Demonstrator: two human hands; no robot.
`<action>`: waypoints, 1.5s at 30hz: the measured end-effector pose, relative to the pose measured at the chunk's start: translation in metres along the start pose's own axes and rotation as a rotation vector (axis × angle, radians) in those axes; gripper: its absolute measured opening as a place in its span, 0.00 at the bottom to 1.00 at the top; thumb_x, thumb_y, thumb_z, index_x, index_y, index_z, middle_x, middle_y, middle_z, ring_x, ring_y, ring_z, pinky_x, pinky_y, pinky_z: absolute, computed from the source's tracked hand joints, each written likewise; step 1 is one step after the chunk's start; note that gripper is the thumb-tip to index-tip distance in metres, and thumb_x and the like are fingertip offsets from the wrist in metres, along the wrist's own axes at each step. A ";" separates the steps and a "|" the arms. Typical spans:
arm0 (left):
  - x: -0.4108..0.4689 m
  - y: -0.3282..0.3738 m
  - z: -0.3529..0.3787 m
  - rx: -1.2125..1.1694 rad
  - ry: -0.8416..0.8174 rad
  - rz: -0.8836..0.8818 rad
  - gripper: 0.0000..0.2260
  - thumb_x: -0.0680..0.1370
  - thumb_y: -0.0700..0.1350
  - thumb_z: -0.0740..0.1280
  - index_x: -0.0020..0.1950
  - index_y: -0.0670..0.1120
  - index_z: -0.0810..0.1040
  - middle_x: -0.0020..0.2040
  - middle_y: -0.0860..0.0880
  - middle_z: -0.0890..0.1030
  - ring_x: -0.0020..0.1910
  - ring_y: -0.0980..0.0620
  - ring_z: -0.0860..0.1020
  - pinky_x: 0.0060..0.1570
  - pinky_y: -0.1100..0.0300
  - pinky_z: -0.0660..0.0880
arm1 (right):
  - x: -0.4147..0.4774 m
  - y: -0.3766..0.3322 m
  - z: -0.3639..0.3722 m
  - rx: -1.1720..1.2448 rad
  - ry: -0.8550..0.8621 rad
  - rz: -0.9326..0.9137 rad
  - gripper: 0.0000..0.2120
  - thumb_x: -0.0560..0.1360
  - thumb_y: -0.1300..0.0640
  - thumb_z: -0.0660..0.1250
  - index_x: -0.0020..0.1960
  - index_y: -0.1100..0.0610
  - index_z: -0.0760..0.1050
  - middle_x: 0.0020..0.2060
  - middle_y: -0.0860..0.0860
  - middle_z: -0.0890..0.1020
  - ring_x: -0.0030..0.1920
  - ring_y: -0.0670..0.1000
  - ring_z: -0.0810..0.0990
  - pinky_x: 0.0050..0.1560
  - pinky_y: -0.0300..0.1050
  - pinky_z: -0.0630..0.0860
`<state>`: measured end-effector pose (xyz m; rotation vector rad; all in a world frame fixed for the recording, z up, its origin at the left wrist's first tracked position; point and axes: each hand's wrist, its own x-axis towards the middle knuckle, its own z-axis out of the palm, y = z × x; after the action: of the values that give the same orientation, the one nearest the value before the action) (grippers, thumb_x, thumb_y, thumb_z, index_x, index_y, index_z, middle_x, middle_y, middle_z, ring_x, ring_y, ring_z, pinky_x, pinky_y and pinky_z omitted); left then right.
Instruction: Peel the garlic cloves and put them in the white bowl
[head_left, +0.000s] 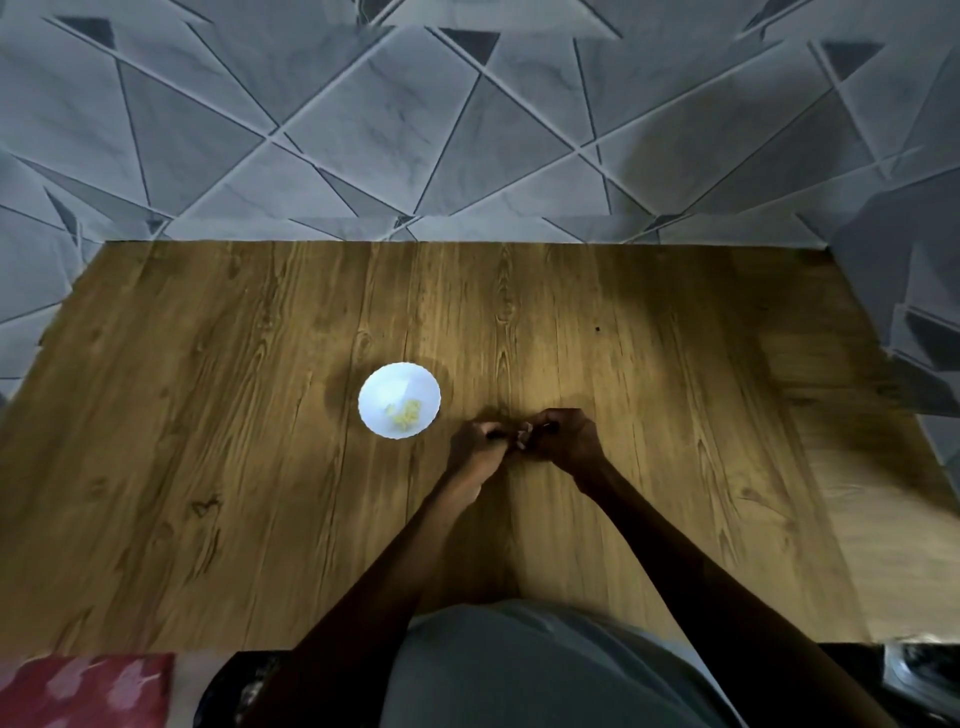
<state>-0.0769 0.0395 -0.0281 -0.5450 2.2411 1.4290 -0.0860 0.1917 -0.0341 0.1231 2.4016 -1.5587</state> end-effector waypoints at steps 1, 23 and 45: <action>-0.001 0.000 -0.001 0.021 0.014 0.016 0.11 0.78 0.44 0.67 0.60 0.47 0.81 0.56 0.52 0.81 0.52 0.55 0.78 0.45 0.64 0.74 | -0.001 -0.001 -0.001 -0.014 -0.011 -0.017 0.05 0.72 0.61 0.75 0.47 0.61 0.82 0.38 0.50 0.84 0.38 0.44 0.85 0.39 0.40 0.82; -0.008 -0.008 -0.006 0.114 0.082 0.212 0.09 0.76 0.37 0.68 0.51 0.48 0.83 0.48 0.52 0.84 0.45 0.58 0.79 0.45 0.65 0.76 | -0.021 -0.004 -0.015 -0.023 0.161 -0.134 0.06 0.77 0.65 0.68 0.43 0.61 0.82 0.39 0.53 0.85 0.37 0.50 0.85 0.36 0.45 0.83; -0.056 -0.073 -0.029 0.192 0.059 0.270 0.07 0.75 0.41 0.72 0.52 0.45 0.83 0.48 0.51 0.84 0.45 0.59 0.78 0.45 0.71 0.71 | -0.076 0.004 0.033 -0.675 0.043 -0.120 0.03 0.74 0.58 0.72 0.46 0.57 0.82 0.40 0.51 0.84 0.39 0.49 0.83 0.40 0.41 0.78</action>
<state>0.0046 -0.0101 -0.0415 -0.2308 2.5421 1.3119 -0.0061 0.1698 -0.0296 -0.1270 2.8630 -0.7117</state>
